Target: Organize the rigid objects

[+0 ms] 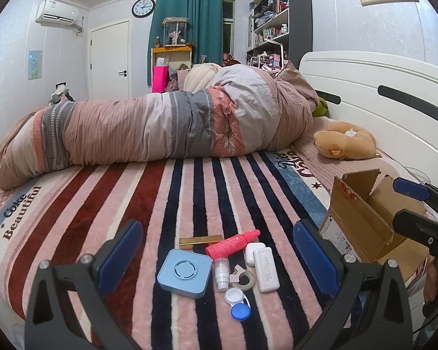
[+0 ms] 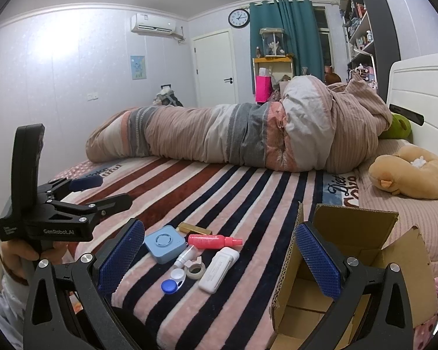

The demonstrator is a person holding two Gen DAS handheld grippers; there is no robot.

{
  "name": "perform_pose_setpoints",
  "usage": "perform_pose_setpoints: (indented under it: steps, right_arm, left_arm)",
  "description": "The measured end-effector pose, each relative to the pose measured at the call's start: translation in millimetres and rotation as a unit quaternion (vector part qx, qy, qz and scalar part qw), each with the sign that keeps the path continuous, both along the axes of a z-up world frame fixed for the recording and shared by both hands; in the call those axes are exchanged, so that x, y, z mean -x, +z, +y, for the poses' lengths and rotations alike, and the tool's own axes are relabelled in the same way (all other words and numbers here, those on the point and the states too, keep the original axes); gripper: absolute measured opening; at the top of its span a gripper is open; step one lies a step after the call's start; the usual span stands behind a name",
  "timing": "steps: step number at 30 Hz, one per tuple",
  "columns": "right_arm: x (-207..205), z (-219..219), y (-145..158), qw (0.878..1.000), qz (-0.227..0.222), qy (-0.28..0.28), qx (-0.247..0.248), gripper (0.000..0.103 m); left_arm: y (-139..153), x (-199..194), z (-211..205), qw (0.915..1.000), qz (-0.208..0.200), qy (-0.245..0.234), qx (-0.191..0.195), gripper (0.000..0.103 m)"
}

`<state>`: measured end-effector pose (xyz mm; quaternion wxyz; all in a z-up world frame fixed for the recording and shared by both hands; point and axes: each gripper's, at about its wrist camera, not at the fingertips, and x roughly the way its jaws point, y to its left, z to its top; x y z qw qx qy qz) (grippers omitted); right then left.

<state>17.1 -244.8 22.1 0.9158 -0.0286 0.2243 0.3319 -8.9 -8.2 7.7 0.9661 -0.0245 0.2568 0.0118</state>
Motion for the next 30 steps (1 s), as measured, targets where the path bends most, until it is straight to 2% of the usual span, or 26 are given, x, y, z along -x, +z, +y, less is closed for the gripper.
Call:
perform_pose_setpoints:
  steps: [12,19,25,30]
  right_arm:
    - [1.8,-0.1,0.3,1.0,-0.009,-0.009,0.006,0.103]
    - [7.1,36.3,3.5,0.999,-0.022,0.007,0.043,0.103]
    - [-10.6,103.2,-18.6,0.995,0.026,0.077,0.06,0.103]
    - [-49.5,158.8,-72.4,0.981,0.1,0.144,0.081,0.103]
  left_arm:
    - [0.9,0.5,2.4,1.0,-0.003,-0.004,0.003,0.103]
    - [-1.0,-0.5,42.9,0.9999,-0.008,0.005,0.004,0.103]
    - [-21.4,-4.8,97.1,0.9994,0.007,0.033,-0.008,0.102]
    - [-47.0,-14.4,136.8,0.9976,0.036,0.056,-0.018,0.102]
